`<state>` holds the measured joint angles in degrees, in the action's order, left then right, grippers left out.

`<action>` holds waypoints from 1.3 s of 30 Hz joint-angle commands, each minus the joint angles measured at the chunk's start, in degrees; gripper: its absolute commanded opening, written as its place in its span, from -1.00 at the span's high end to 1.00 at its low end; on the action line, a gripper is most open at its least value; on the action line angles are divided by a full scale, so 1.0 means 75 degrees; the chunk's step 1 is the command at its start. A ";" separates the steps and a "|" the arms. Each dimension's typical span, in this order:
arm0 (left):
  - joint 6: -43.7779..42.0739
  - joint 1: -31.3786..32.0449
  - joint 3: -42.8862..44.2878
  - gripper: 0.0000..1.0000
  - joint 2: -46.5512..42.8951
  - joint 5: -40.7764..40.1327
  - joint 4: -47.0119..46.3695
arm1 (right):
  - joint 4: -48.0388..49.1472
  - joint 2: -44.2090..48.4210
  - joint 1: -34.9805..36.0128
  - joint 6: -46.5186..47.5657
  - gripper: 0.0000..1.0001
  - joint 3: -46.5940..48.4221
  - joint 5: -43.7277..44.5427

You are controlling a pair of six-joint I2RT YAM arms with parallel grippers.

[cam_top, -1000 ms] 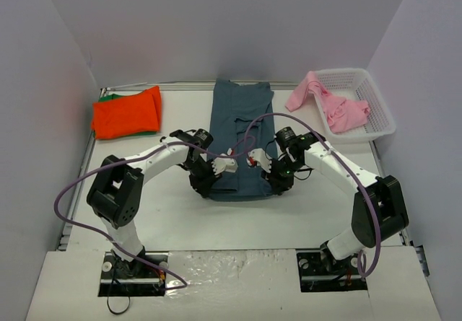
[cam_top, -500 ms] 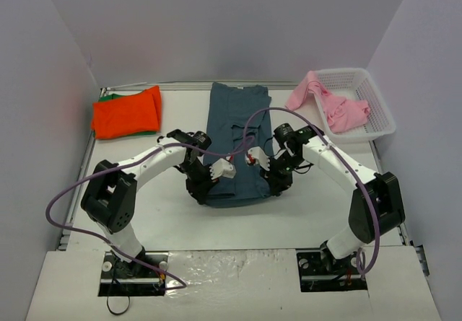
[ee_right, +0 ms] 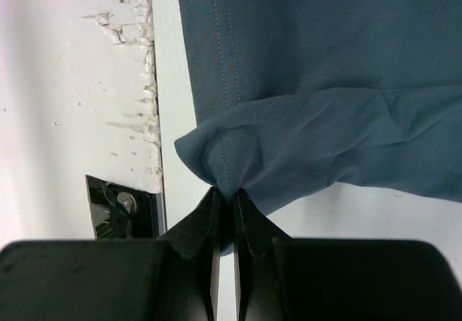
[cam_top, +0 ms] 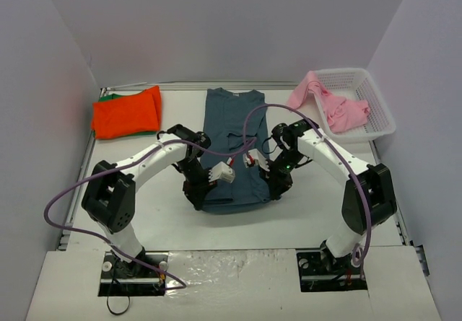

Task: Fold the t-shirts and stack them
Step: Fold the folded rectangular tshirt in 1/3 of the way

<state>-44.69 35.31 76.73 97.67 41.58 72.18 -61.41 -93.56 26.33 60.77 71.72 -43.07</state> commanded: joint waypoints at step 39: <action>0.0122 -0.1134 0.1043 0.95 -0.0214 0.0175 -0.1069 | 0.0570 -0.1295 -0.0452 -0.1036 1.00 0.2401 0.1078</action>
<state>-43.03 26.87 81.54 98.78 42.96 66.04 -56.42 -102.24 23.73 55.16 87.22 -37.93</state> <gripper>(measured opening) 0.050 0.042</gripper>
